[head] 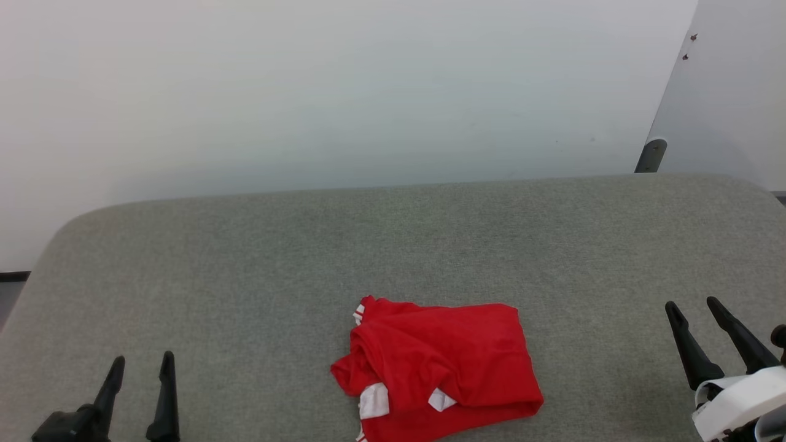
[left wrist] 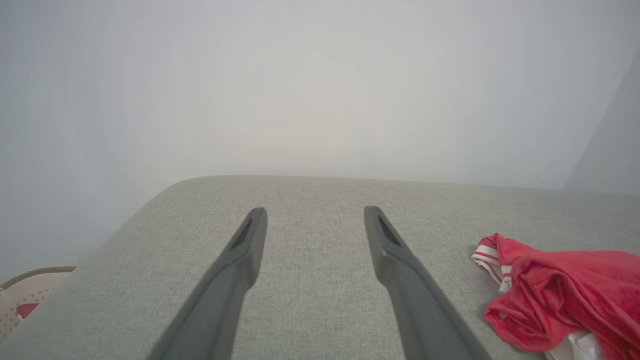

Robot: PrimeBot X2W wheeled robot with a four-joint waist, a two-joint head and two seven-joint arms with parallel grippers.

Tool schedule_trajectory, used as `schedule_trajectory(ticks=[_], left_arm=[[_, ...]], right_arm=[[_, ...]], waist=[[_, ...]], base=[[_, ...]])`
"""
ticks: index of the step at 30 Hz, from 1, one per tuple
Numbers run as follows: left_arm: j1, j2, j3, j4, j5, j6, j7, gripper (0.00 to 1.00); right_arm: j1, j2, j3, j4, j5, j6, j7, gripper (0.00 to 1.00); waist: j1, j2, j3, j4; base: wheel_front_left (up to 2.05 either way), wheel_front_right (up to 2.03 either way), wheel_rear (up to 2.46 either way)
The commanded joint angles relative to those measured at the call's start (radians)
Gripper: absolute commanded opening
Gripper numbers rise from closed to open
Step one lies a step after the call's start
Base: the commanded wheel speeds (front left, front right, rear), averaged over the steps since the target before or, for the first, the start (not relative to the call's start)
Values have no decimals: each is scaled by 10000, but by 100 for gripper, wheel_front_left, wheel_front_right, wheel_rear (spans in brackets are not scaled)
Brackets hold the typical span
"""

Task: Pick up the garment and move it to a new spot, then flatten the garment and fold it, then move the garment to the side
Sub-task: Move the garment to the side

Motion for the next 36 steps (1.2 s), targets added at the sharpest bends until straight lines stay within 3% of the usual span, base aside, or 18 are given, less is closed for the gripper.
schedule_trajectory(ticks=[1,18,26,36], left_arm=[[35,-34,24,-18,37,-19,-11,100],[-6,-81,-77,-101,135,-35,-11,100],[-63,-87,-314,-249,153,23,128,100],[-199,-280,-752,-203,176,53,164,100]], right_arm=[[156,32,-79,-35,-45,-8,-22,100],[512,346,-356,-388,-558,-9,496,100],[173,604,334,-492,-364,-9,1693,100],[-518,847,966,434,-143,-9,2912,100]], waist=[[0,0,-6,15],[0,0,34,322],[0,0,263,968],[0,0,638,1990]], base=[[0,0,0],[0,0,0],[0,0,0],[0,0,0]])
